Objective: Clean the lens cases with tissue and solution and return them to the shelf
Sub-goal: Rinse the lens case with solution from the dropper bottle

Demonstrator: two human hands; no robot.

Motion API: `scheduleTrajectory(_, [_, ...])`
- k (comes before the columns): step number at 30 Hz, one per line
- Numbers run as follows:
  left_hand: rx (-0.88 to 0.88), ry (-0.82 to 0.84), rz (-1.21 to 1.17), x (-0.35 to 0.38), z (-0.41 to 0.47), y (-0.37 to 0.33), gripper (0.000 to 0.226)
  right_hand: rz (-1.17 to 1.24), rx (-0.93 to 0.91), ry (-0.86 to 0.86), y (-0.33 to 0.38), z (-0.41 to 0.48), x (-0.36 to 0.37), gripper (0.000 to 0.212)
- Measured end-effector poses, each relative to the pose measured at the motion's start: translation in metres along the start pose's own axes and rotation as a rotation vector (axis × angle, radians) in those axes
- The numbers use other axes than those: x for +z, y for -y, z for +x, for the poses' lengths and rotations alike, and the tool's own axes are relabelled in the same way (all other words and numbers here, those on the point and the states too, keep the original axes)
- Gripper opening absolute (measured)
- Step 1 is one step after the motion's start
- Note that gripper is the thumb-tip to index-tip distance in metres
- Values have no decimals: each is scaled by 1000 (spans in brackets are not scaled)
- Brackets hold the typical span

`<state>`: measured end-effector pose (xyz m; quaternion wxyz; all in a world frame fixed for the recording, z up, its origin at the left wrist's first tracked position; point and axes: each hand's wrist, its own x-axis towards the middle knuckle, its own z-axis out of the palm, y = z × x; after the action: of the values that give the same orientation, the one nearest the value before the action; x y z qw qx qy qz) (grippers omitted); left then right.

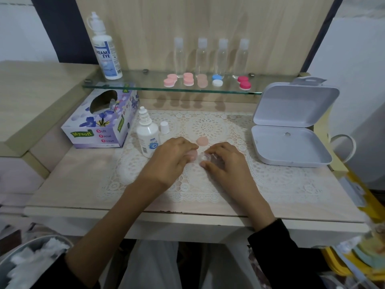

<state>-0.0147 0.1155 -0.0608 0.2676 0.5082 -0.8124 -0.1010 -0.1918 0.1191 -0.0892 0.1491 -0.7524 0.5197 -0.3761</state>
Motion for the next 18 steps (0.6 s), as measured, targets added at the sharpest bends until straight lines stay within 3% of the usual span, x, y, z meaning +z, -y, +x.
scheduleTrajectory(14, [109, 34, 23, 1, 0, 3, 32, 9, 9, -6, 1, 1, -1, 23])
scheduleTrajectory(18, [68, 73, -117, 1, 0, 3, 45, 3, 0, -2, 1, 1, -1, 24])
